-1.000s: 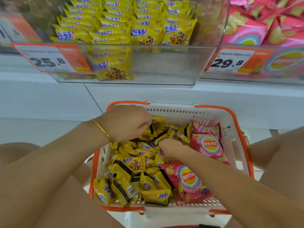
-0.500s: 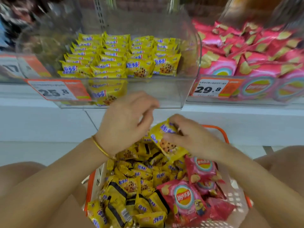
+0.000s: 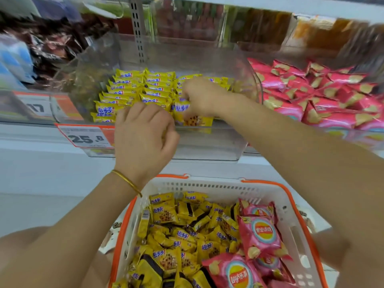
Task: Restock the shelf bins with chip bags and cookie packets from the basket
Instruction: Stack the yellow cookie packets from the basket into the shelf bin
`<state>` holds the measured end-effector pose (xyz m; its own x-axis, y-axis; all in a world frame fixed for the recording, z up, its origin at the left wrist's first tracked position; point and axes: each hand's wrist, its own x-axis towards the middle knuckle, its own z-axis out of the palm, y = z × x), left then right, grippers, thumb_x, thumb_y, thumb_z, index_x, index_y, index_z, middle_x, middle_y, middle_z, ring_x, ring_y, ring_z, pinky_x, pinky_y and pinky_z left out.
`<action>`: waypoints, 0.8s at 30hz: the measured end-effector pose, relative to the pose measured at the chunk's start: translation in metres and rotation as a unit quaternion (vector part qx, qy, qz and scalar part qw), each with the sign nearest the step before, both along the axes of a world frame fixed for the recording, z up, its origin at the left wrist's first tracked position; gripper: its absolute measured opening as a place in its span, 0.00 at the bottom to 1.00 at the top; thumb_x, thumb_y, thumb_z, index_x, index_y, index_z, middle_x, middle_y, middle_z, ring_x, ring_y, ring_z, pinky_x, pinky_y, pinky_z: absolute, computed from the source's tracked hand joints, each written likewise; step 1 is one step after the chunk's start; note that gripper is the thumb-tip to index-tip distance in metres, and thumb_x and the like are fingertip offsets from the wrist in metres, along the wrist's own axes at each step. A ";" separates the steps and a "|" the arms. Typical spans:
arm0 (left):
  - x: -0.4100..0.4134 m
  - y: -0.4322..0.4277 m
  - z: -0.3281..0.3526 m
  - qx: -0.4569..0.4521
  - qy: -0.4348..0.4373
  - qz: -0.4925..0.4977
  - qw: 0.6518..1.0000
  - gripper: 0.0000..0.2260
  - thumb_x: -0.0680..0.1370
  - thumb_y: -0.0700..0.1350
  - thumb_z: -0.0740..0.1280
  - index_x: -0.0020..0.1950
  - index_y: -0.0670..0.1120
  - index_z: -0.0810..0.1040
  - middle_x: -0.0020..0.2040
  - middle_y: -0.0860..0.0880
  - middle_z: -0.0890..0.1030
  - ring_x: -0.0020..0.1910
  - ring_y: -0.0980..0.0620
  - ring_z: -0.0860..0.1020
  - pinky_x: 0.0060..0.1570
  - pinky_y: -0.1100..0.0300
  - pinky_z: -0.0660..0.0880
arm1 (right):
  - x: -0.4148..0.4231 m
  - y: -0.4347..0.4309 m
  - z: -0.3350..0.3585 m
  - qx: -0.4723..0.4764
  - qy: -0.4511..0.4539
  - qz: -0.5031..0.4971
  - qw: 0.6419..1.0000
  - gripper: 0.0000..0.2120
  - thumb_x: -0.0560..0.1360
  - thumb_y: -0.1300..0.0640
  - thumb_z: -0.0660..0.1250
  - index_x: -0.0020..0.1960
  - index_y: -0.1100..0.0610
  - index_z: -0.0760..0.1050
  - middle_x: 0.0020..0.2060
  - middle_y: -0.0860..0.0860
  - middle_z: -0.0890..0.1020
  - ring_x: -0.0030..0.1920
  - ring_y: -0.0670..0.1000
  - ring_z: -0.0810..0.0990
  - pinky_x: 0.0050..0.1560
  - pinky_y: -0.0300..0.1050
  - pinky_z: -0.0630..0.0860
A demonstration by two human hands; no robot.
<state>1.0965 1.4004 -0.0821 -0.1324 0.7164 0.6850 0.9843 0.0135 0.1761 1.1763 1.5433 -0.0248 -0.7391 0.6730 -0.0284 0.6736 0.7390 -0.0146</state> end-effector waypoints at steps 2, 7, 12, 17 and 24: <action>-0.005 -0.001 0.000 0.006 0.003 -0.018 1.000 0.09 0.72 0.45 0.59 0.38 0.44 0.77 0.40 0.48 0.79 0.42 0.44 0.73 0.44 0.54 0.61 | -0.010 0.009 -0.017 -0.004 -0.010 0.006 1.000 0.23 0.71 0.54 0.73 0.32 0.56 0.58 0.29 0.51 0.63 0.32 0.54 0.66 0.26 0.42 0.57; -0.008 -0.003 -0.001 0.000 0.006 -0.037 0.999 0.10 0.72 0.44 0.59 0.40 0.43 0.79 0.42 0.48 0.80 0.43 0.44 0.74 0.45 0.54 0.62 | -0.010 0.013 -0.022 0.081 -0.051 0.055 0.994 0.19 0.71 0.48 0.72 0.56 0.55 0.72 0.55 0.55 0.72 0.57 0.58 0.72 0.42 0.46 0.66; -0.008 -0.005 -0.001 0.005 0.005 -0.039 0.999 0.09 0.73 0.44 0.60 0.41 0.43 0.79 0.42 0.48 0.80 0.44 0.43 0.75 0.46 0.52 0.63 | -0.006 0.021 -0.020 0.108 -0.043 0.070 0.991 0.20 0.69 0.51 0.74 0.56 0.56 0.71 0.56 0.55 0.74 0.56 0.58 0.75 0.41 0.47 0.67; -0.007 -0.004 -0.002 -0.010 -0.009 -0.042 0.999 0.09 0.72 0.44 0.59 0.41 0.43 0.78 0.42 0.47 0.80 0.43 0.42 0.75 0.46 0.51 0.64 | -0.016 0.027 -0.028 0.065 -0.045 0.105 0.991 0.17 0.70 0.54 0.74 0.46 0.53 0.65 0.53 0.56 0.74 0.51 0.58 0.75 0.42 0.46 0.69; -0.005 -0.012 -0.001 0.008 0.007 -0.048 0.999 0.11 0.71 0.42 0.62 0.49 0.42 0.80 0.50 0.46 0.80 0.49 0.43 0.74 0.47 0.51 0.65 | 0.007 0.017 -0.007 0.045 0.054 0.073 0.995 0.15 0.69 0.54 0.74 0.51 0.56 0.71 0.50 0.53 0.73 0.52 0.56 0.74 0.50 0.49 0.72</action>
<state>1.0919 1.3883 -0.0835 -0.0543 0.7150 0.6971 0.9832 -0.0835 0.1622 1.1837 1.5603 -0.0319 -0.8250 0.5540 0.1116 0.5565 0.8308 -0.0101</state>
